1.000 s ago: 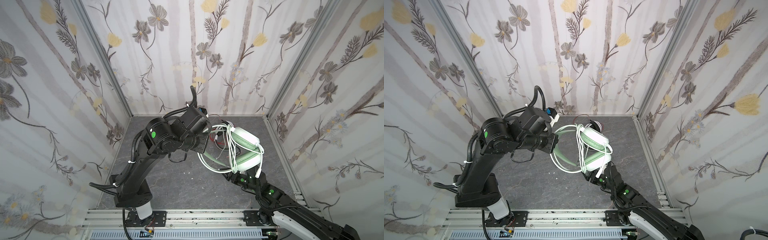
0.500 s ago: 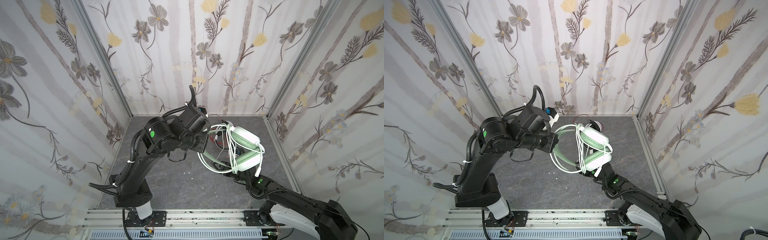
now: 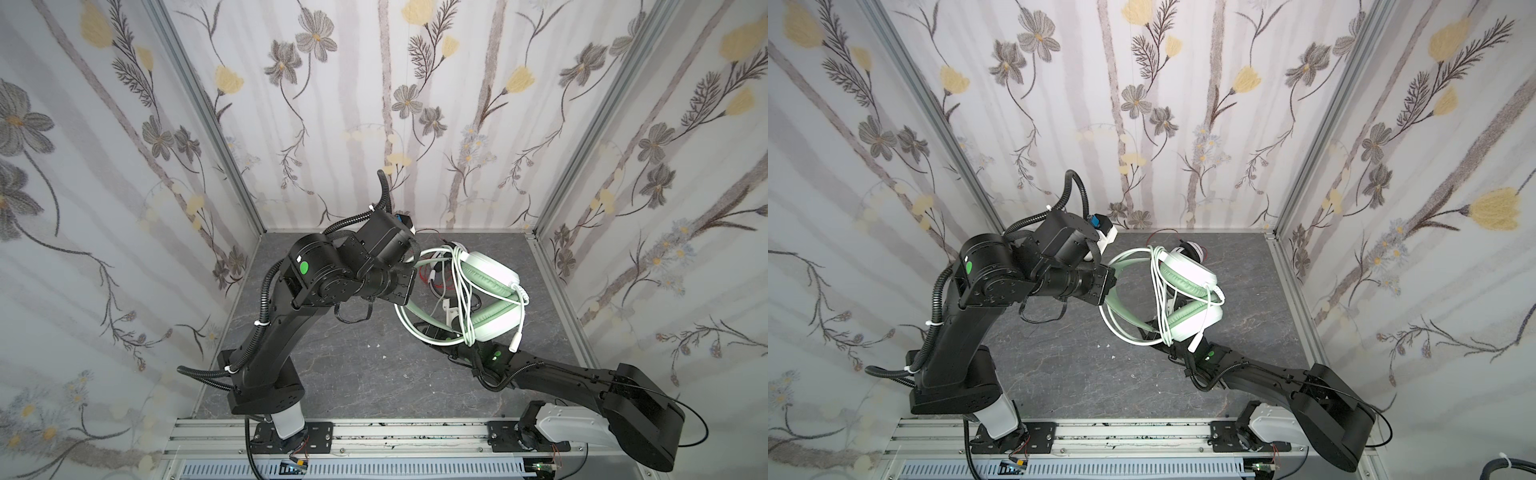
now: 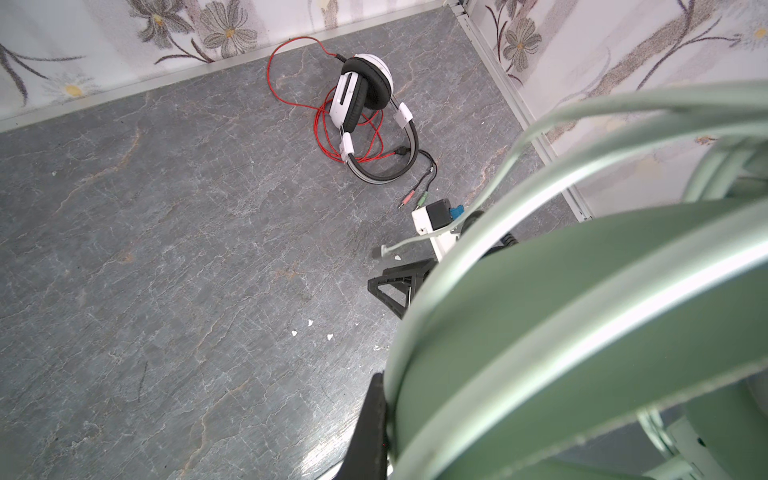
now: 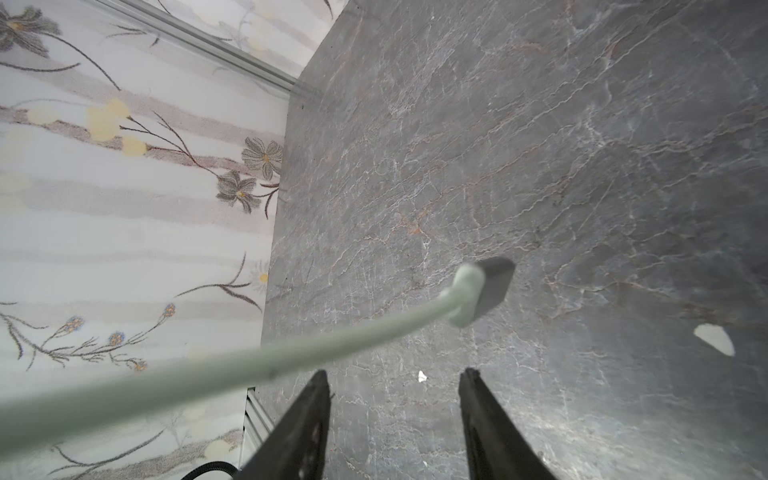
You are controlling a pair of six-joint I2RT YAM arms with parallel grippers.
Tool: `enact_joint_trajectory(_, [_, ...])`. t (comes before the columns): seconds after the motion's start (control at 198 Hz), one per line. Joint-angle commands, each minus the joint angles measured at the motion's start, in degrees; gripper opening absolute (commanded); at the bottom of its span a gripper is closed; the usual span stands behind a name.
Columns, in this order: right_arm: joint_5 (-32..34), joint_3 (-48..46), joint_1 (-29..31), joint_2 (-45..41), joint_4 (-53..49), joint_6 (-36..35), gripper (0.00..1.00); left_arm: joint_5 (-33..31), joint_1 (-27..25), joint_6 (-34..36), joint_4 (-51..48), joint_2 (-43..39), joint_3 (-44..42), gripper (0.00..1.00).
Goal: Wrap the headphones
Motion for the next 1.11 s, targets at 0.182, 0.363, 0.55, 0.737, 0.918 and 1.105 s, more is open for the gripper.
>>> enact_joint_trajectory(0.182, [10.9, 3.8, 0.0, 2.6, -6.3, 0.2, 0.53, 0.7, 0.2, -1.7, -0.4, -0.6, 0.4, 0.0])
enact_joint_trajectory(0.363, [12.8, 3.8, 0.0, 2.4, -7.1, -0.5, 0.55, 0.7, 0.2, -1.9, -0.3, -0.9, 0.4, 0.0])
enact_joint_trajectory(0.55, [14.6, 3.2, -0.2, 3.3, -5.9, -0.5, 0.42, 1.3, 0.2, -2.1, 0.0, -0.9, 0.5, 0.0])
enact_joint_trajectory(0.737, [12.6, 3.2, -0.1, 4.3, -4.9, -1.0, 0.05, 0.8, 0.2, -2.2, -0.5, -1.3, 0.5, 0.0])
enact_joint_trajectory(0.918, [11.8, 2.8, 0.0, 2.2, -8.3, -1.8, 0.01, -0.8, 0.4, -2.7, -0.7, -1.7, 0.4, 0.0])
enact_joint_trajectory(1.105, [9.4, 3.4, 2.2, -0.4, -15.4, -5.3, 0.01, 0.6, 6.0, -4.7, 2.0, -2.2, 0.4, 0.0])
